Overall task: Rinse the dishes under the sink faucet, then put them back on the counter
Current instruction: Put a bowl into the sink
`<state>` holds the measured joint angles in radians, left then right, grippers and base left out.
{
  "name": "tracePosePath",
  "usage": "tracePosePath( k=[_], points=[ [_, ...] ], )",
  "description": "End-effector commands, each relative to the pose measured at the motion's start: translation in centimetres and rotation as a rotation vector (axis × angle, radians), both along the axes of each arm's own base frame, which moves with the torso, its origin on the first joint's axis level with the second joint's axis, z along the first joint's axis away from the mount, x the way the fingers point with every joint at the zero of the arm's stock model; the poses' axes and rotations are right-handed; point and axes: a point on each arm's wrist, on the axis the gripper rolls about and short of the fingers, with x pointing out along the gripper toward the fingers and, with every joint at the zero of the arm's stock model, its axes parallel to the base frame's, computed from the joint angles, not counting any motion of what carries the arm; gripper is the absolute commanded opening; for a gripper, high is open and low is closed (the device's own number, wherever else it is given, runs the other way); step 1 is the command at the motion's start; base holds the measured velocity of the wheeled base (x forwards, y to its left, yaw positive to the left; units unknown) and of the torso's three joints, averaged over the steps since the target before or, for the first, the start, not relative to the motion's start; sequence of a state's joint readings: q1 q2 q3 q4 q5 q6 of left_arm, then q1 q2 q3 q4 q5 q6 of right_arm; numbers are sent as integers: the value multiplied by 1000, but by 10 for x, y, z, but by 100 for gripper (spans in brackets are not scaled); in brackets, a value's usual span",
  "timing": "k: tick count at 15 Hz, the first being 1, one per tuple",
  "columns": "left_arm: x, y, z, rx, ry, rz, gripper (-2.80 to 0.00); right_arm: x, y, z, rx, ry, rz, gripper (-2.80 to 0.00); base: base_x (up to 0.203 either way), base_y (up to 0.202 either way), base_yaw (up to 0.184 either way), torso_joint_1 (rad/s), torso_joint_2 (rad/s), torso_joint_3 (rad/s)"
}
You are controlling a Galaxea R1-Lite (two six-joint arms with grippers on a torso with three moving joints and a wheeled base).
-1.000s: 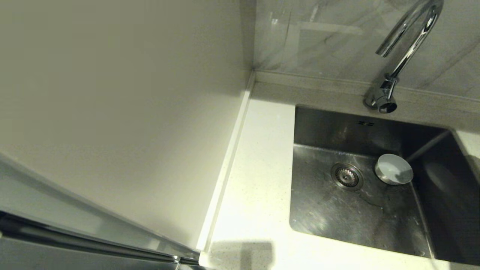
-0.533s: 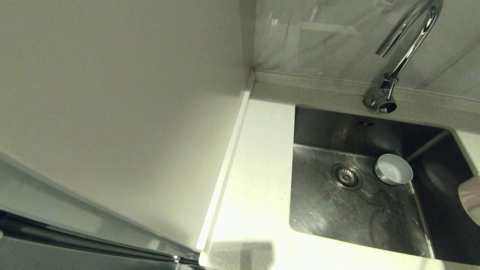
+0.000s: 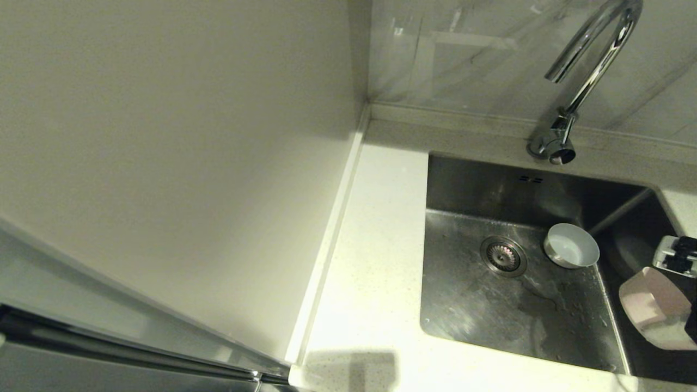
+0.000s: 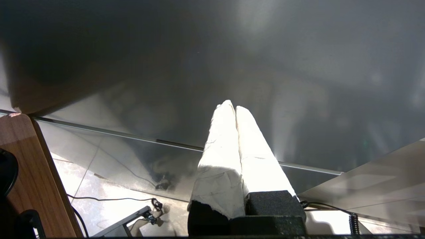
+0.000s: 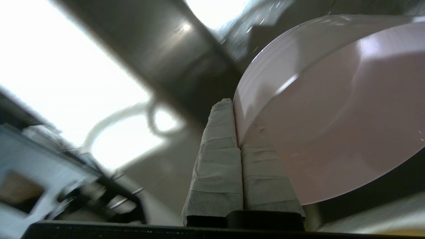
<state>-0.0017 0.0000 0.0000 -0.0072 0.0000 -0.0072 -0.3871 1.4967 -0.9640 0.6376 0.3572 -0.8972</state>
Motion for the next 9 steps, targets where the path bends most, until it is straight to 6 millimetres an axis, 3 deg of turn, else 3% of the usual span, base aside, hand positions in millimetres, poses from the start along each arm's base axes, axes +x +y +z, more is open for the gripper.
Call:
tracePosePath(
  k=[1, 6, 9],
  points=[
    [0, 0, -1, 0, 3, 0, -280, 32, -2, -19, -37, -26, 41, -280, 0, 0, 0, 0, 0, 0],
    [0, 0, -1, 0, 3, 0, -280, 83, -14, -56, -135, -94, 29, -280, 0, 0, 0, 0, 0, 0],
    [0, 0, -1, 0, 3, 0, -280, 100, -26, -76, -179, -104, -8, -280, 0, 0, 0, 0, 0, 0]
  ],
)
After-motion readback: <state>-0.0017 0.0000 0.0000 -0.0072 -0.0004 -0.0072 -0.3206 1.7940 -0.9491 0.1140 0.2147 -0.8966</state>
